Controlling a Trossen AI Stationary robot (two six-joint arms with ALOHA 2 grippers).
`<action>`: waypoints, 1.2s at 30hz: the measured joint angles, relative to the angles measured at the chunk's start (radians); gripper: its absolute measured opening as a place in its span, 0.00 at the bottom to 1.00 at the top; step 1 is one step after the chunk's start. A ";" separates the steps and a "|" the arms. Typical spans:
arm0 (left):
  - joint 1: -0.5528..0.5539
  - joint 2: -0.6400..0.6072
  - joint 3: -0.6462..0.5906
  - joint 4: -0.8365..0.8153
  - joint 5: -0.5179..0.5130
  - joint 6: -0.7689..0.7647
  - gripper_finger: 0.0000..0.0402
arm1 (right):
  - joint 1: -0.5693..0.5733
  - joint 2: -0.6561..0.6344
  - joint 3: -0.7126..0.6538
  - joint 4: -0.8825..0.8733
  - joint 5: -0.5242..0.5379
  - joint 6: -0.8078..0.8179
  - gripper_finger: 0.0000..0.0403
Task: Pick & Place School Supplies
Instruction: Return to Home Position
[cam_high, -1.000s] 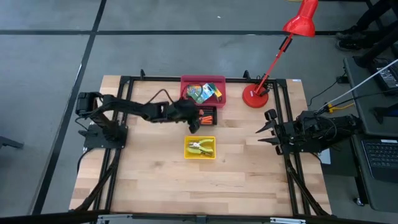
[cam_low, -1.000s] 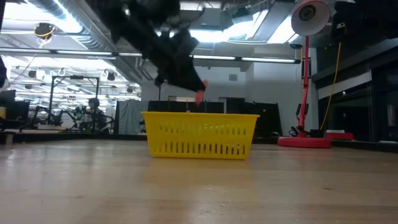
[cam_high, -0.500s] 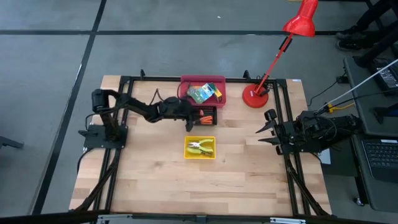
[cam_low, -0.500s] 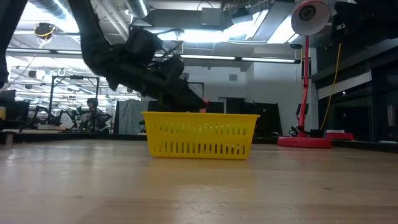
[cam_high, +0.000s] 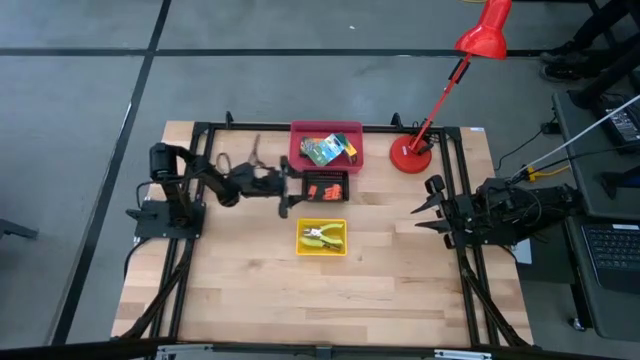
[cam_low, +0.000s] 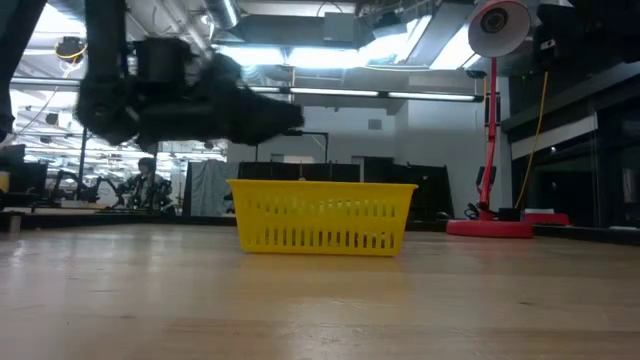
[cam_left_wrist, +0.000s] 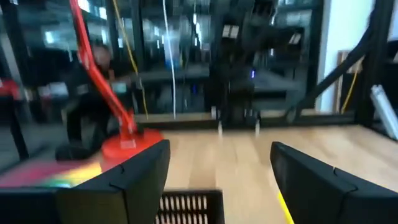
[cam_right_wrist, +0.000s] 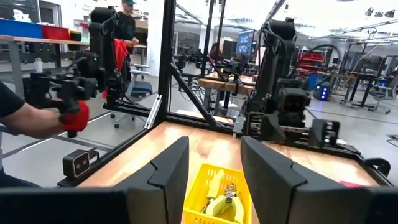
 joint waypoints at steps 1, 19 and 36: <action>0.007 -0.003 -0.032 0.056 0.000 0.007 0.68 | 0.000 -0.004 0.000 -0.001 0.000 0.000 0.37; 0.105 -0.720 -0.378 -0.520 0.083 -0.011 0.56 | -0.001 -0.119 0.022 -0.022 0.072 -0.009 0.37; -0.036 -1.213 -0.377 -1.098 -0.044 0.043 0.51 | 0.000 -0.119 0.023 0.007 0.079 -0.008 0.37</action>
